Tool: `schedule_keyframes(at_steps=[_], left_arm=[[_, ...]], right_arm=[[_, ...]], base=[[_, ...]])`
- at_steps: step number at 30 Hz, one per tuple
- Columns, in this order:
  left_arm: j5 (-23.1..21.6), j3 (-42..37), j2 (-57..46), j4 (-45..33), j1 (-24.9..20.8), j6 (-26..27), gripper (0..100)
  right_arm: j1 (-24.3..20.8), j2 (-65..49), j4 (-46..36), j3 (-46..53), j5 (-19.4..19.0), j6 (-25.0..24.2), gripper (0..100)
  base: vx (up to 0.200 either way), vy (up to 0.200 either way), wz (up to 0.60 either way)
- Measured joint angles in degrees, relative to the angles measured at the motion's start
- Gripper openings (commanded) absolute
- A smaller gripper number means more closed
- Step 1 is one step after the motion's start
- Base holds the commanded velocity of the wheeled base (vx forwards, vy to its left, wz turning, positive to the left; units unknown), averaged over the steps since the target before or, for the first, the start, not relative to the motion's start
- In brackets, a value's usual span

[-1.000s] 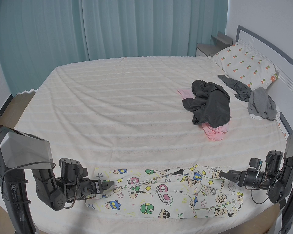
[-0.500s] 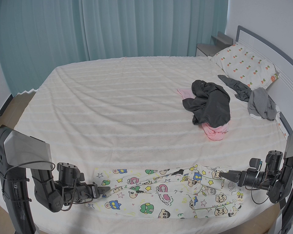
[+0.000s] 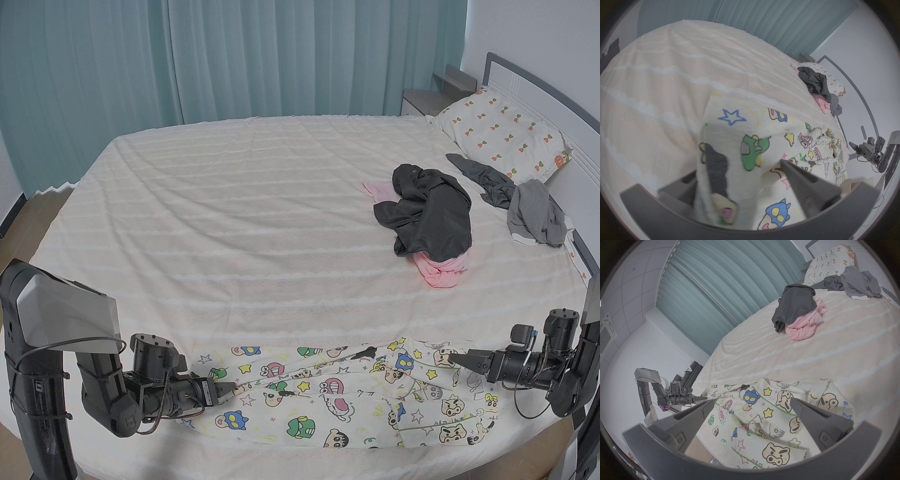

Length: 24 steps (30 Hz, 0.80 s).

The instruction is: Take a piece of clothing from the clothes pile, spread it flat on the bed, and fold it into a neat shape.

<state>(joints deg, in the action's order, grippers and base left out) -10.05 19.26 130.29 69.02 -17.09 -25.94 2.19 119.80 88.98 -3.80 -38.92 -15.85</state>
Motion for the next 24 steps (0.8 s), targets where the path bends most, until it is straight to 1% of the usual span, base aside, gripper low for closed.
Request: schedule_keyframes(at_steps=[5,13,16,20,24], left_arm=[[-0.2,-1.4,-0.4,0.0,0.5,-0.1,0],[-0.5,-3.9,-5.2,0.0,3.2,-0.6,0],[-1.4,-5.4,-7.8,0.0,5.0,-1.1,0],[-3.7,-7.1,-10.9,-0.1,7.8,-1.7,0],[-5.2,-8.6,-13.7,-0.1,11.6,-1.9,0]], right_arm=[[0.0,0.0,0.0,0.0,0.0,0.0,100],[0.0,-0.1,0.0,0.0,0.0,-0.1,100],[0.0,-0.3,0.0,0.0,0.0,-0.1,100],[0.1,-0.4,0.0,0.0,0.0,-0.1,100],[0.1,-0.5,0.0,-0.1,0.0,-0.2,100]], base=[[0.0,0.0,0.0],[0.0,0.0,0.0],[0.0,0.0,0.0],[0.0,0.0,0.0],[0.0,0.0,0.0]])
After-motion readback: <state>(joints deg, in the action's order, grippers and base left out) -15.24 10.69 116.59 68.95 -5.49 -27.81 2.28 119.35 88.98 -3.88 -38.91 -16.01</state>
